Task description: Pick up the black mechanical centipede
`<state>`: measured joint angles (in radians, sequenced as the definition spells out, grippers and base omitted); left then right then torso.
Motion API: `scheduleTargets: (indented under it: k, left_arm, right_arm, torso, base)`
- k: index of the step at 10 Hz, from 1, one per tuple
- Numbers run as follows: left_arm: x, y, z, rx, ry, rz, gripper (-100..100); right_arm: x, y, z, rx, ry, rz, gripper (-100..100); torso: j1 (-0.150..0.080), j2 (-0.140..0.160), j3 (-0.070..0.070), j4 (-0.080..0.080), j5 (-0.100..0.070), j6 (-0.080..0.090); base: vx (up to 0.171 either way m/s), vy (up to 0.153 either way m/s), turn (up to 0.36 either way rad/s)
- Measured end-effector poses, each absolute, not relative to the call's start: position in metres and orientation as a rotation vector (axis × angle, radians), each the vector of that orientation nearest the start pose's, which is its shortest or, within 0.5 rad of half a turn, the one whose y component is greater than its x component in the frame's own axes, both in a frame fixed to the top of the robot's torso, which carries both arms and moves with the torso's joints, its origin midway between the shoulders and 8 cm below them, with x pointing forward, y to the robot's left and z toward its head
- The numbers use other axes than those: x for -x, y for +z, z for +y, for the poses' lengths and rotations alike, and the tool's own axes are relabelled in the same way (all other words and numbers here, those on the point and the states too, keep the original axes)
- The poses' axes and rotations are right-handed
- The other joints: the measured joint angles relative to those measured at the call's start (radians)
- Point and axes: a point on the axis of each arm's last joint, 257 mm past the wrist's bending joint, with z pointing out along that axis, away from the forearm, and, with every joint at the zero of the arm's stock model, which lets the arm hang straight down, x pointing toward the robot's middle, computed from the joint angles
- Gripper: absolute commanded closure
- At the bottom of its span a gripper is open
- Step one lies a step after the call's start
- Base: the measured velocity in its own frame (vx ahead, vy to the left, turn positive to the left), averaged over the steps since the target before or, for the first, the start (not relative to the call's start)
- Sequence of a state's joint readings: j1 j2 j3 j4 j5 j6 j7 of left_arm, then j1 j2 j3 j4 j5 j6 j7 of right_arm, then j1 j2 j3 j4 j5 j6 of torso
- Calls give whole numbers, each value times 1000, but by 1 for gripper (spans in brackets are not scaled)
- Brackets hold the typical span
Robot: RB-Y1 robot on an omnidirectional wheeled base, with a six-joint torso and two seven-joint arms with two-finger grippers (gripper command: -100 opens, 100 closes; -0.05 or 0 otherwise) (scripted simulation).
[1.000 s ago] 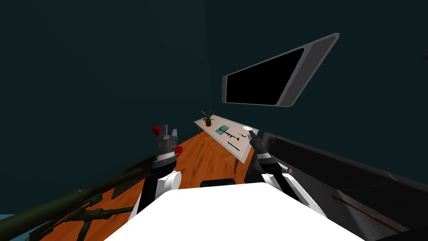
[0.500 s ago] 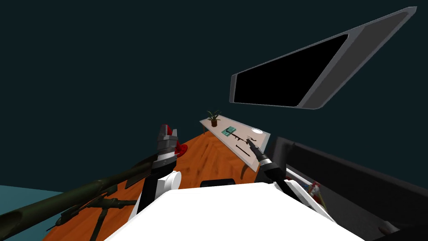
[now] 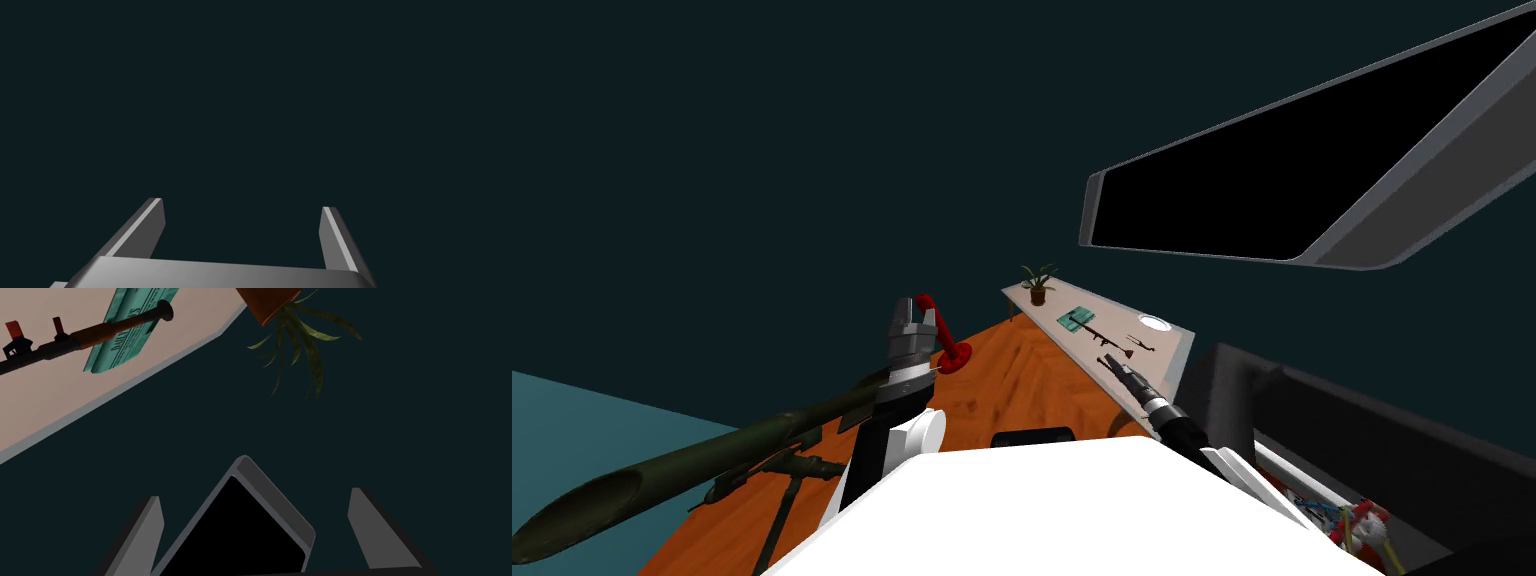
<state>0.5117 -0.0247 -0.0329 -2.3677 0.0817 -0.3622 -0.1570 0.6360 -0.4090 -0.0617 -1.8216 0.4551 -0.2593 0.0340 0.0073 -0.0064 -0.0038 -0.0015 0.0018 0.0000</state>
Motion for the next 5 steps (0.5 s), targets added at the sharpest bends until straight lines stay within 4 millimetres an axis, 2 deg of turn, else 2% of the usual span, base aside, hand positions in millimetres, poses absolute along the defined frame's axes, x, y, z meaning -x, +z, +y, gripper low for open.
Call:
scheduleTargets:
  k: [5]
  left_arm:
    - [-348, 33, 281, 716, -1230, 634, 0]
  right_arm:
    - [-297, -379, -396, -489, 274, 1928, -100]
  torso:
    - [-3, 2, 1, 0, -1, 0]
  base:
    - [129, 65, 120]
